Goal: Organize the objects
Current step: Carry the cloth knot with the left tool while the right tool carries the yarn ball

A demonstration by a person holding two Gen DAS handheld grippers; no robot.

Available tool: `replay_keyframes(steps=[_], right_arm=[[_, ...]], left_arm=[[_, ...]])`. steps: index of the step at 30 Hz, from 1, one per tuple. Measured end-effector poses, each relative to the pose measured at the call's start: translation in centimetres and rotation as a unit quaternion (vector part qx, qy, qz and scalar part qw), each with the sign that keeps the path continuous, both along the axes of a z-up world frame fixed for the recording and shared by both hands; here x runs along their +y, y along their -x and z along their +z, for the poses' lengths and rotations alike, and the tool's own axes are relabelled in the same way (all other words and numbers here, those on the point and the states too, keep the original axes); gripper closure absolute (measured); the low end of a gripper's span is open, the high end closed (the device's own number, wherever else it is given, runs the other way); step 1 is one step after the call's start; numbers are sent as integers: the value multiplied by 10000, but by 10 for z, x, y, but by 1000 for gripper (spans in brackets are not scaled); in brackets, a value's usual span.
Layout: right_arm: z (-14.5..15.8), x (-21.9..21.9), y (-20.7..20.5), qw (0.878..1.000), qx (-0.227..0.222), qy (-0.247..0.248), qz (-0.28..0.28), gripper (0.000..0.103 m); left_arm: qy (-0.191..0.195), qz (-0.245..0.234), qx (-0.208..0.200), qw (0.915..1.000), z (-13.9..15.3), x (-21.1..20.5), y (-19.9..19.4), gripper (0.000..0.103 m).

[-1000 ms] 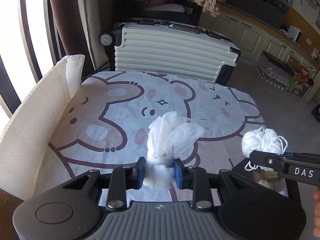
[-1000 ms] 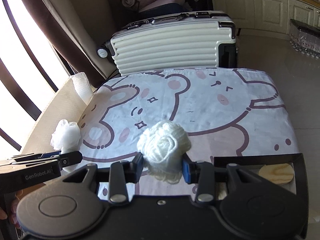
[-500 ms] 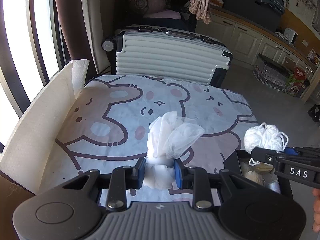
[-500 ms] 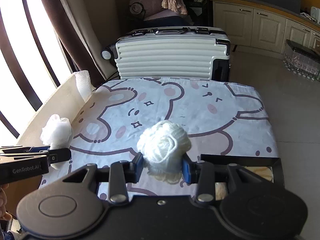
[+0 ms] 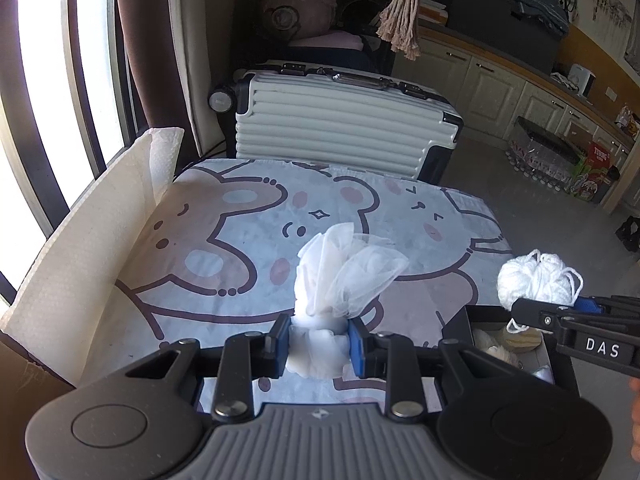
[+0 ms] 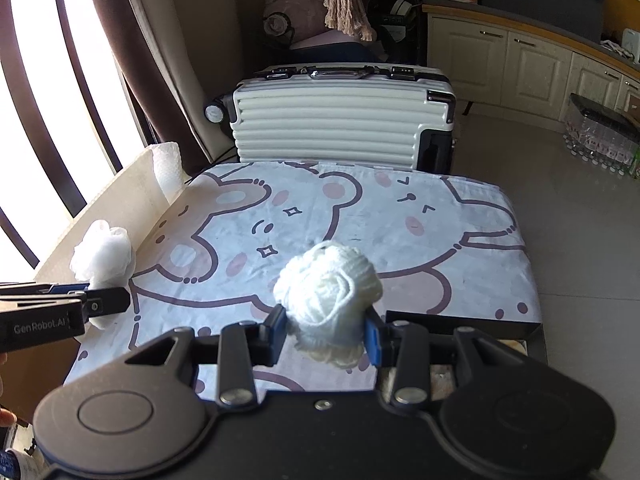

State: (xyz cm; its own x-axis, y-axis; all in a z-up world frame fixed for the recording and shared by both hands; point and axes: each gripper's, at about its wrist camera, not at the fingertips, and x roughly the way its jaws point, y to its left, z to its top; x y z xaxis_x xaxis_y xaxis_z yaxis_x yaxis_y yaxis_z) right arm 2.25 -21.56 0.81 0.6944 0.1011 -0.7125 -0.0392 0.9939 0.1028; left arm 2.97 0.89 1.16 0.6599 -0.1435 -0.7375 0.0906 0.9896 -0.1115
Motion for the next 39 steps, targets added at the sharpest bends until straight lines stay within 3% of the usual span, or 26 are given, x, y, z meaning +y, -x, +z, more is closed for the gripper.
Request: replay_keyframes(steps=[17,39], right_arm=[[9,-12,11,10000,5,-18,-80,63],[25,-95,51,9975,-144,4,-695,63]], left_arm=[[-87,-58,-46,9999,13,-12,7,71],[-27,-921,-168,9956,20,-112,11,71]])
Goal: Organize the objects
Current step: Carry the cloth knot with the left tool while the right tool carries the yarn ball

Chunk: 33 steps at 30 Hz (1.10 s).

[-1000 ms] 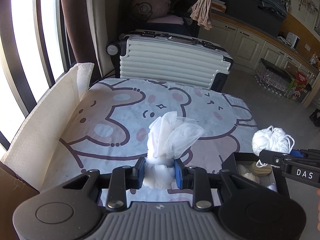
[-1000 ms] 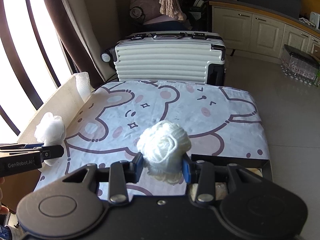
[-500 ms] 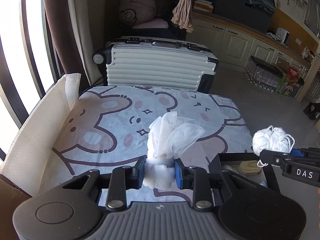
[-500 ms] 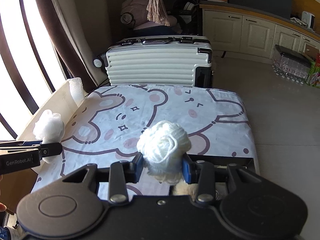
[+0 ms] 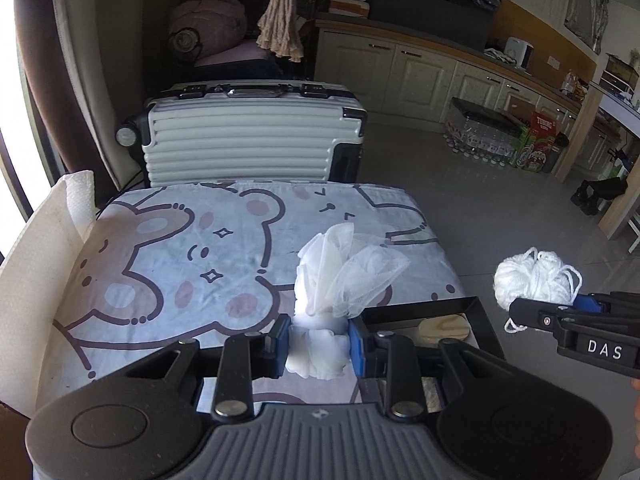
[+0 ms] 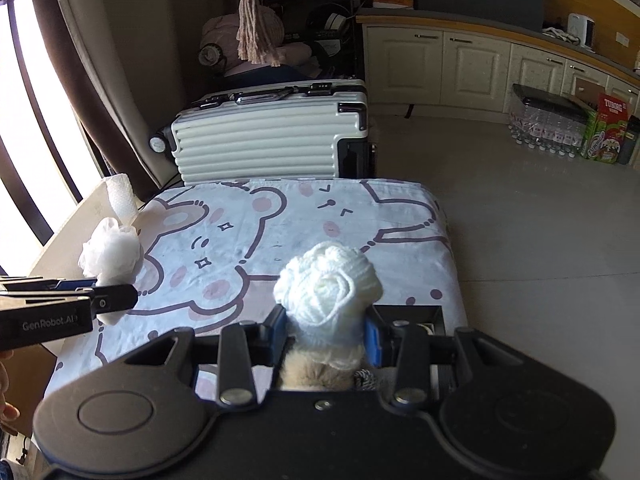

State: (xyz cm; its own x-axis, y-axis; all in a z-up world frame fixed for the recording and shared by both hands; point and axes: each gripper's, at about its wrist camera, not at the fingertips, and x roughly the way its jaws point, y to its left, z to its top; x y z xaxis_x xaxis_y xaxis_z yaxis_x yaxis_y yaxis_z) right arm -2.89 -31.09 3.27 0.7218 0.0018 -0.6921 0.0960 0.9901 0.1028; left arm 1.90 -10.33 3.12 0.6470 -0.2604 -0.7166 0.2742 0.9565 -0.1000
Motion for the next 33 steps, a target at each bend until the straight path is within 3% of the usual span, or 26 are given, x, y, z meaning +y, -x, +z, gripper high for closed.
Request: replay_keyframes(steps=[15,33], right_arm=[[-7,-58,23,9986,35,-86,-525,63],[-30,-83,12,9976,256,-304,-565,63]], left_arm=[[295,-665,150,9972,-11,-66,3,71],[640,-744,571,9935,-42,-87,-25,71]])
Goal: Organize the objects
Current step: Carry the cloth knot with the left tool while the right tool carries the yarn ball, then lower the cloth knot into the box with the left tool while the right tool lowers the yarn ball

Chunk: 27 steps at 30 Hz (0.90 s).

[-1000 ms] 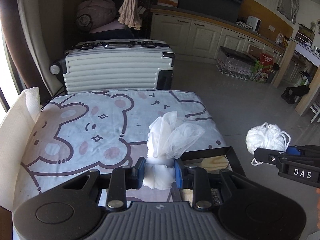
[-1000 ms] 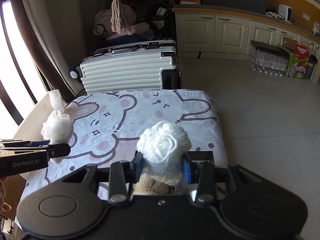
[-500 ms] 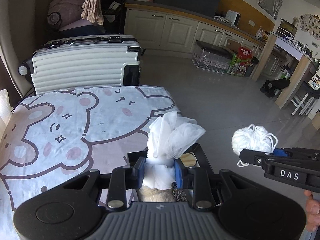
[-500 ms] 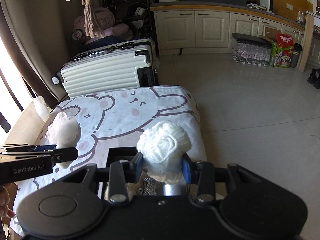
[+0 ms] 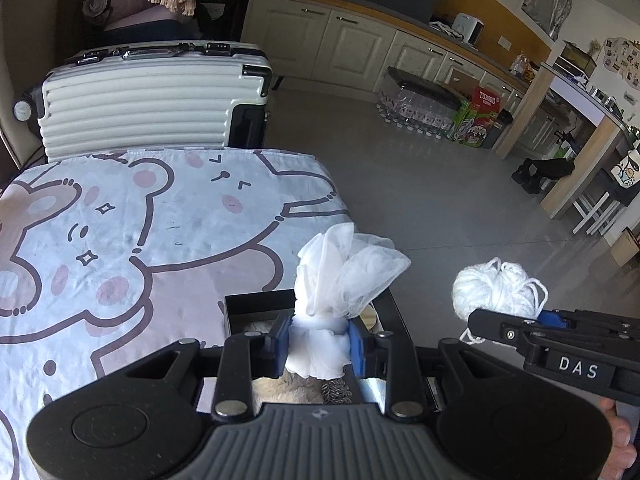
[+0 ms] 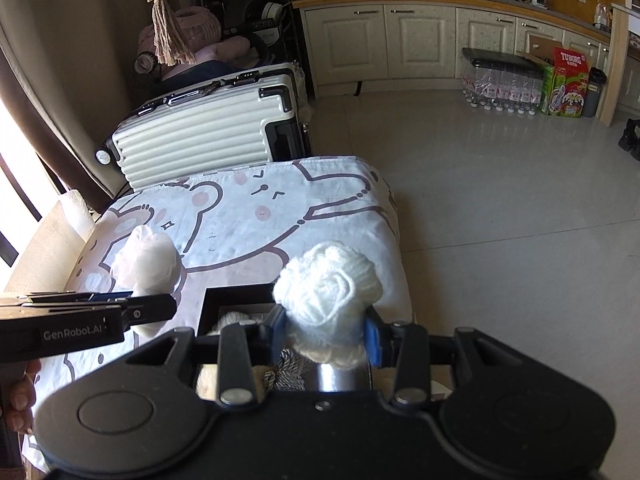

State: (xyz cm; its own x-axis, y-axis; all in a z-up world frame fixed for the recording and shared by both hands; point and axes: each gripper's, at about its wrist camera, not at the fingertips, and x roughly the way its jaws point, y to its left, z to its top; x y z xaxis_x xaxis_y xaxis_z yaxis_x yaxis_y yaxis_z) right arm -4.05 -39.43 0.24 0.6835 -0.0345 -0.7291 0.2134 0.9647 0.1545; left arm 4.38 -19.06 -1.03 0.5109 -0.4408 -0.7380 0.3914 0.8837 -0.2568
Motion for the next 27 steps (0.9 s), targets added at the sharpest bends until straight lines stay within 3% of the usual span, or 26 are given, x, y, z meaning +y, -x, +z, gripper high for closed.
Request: replay_keyframes(steps=[20,27], right_arm=[[-60,4,-68,9961,693,-125,529,63],[-90,0,-87,9911,1126,-41,705,63]], left_arm=[[38,-189,541,9983,-62,-23,-65,71],[-185,-467,702,9963,-87,-37,-83,71]])
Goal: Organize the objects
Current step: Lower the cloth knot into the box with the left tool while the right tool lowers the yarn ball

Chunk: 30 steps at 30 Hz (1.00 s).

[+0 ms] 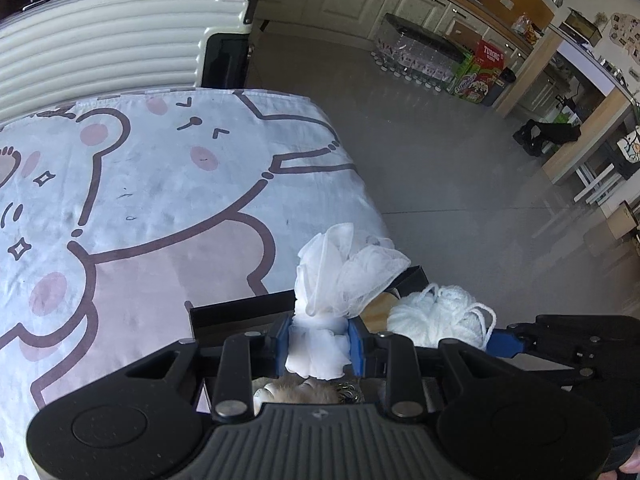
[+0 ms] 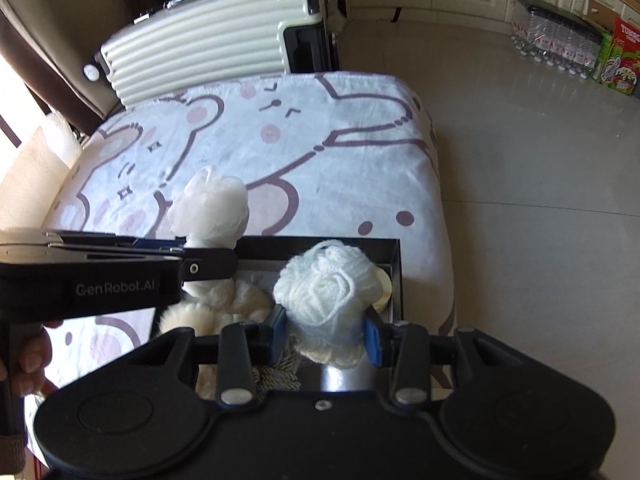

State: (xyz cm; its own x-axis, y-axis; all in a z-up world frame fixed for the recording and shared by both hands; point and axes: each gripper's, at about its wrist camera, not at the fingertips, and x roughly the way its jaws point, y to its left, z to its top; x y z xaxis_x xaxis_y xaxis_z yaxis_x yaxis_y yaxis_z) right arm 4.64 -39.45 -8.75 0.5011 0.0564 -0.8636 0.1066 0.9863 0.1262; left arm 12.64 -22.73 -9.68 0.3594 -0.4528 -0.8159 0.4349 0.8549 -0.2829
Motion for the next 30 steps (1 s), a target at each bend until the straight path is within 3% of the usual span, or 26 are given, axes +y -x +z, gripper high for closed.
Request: replay_keyframes(steps=[14,26,30], right_arm=[[-50,17,-30,9938,764,-68,810,63],[-58,10,-35,9913,1029,-306,760,62],[-57,6,-31,9927,1036,11,610,55]], left_arm=[[-320,-597,482,9965,-40,-15,-20,71],[-477,-591,584,9954,-50,-12,-25,71],[-516,-544,553,9956,-49,-12,-24,68]])
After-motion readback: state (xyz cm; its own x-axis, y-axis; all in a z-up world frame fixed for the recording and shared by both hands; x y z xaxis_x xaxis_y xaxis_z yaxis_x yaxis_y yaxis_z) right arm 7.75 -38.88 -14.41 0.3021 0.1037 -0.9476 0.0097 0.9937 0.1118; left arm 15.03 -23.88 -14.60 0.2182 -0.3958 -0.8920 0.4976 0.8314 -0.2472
